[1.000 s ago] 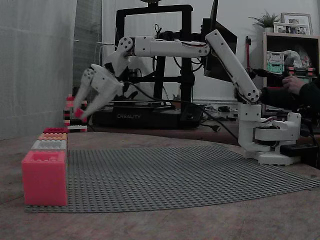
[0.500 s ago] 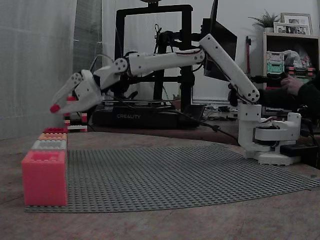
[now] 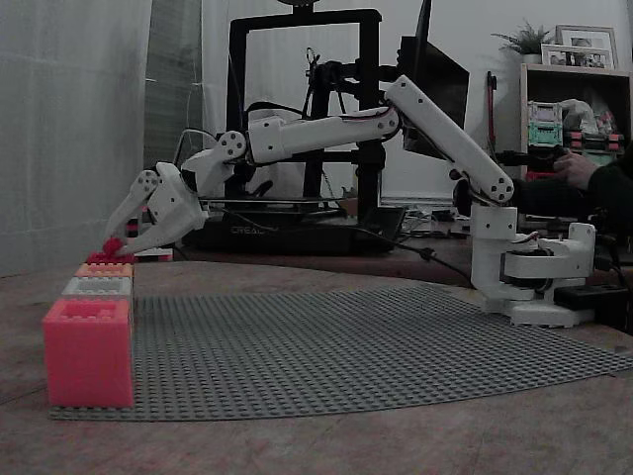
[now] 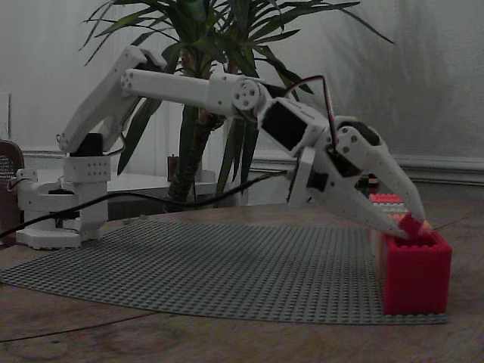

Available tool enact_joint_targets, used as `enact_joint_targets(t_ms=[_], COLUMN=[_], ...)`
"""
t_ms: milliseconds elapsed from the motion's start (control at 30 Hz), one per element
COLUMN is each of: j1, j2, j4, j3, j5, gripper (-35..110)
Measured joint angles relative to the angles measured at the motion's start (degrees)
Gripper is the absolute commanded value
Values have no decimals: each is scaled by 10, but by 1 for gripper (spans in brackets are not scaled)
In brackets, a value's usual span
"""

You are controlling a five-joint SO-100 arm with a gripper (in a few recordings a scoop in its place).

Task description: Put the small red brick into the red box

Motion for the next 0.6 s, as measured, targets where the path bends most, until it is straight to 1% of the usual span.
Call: enact_joint_targets(t_ms=[133,200,267,333,400,500,600], j1=[0,0,0,0,0,0,-4], j2=[0,0,0,0,4,56,165], j4=[2,2,2,2,16,48,86], j3=[-6,-6,-6,-6,-5,29,113], j5=[1,8,10,11,25,38,33], gripper=[15,14,9,0,0,0,0])
